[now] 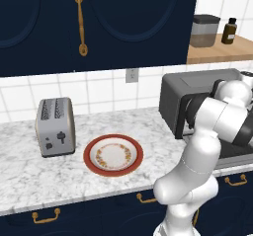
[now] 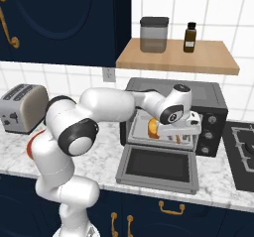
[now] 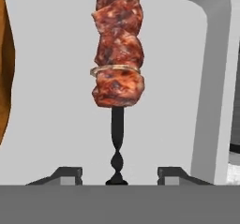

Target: Pick up the kebab skewer and baguette bread, and place them inside the toaster oven. Close the toaster oven door and start by setting the timer.

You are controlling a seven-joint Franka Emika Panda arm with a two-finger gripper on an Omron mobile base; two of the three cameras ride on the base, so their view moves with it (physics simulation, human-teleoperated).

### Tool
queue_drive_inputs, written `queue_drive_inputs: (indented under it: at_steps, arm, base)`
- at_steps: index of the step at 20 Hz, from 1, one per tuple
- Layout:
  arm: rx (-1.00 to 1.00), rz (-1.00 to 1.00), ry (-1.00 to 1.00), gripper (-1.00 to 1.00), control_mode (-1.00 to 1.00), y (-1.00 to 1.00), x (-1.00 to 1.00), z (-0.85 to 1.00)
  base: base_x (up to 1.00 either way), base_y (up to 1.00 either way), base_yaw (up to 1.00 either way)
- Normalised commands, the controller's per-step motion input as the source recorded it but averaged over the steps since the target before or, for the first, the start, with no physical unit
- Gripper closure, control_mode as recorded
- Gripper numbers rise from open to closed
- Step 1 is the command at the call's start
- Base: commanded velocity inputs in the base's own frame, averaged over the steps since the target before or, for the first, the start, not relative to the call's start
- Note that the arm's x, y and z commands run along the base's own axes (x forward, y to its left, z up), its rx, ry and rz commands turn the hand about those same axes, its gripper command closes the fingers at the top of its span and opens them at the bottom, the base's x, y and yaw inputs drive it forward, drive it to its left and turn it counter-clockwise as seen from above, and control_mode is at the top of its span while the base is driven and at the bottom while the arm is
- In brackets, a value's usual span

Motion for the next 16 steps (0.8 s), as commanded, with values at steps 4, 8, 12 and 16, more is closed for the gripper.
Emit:
queue_drive_inputs:
  at_steps: [4,8,12,16]
  arm:
    - [-0.03,0.0,-0.08,-1.0,-1.0,0.0,0.0,0.01]
    - [-0.01,0.0,-0.09,-1.0,-1.0,-0.02,-0.16,0.3]
    - [-0.01,-0.08,-0.08,-1.0,-1.0,0.05,-0.53,0.3]
    - [0.0,-0.23,0.0,-1.0,-1.0,0.08,-0.82,0.08]
  base:
    - [0.0,0.0,0.0]
    - [0.0,0.0,0.0]
    - [0.0,0.0,0.0]
    - [0.0,0.0,0.0]
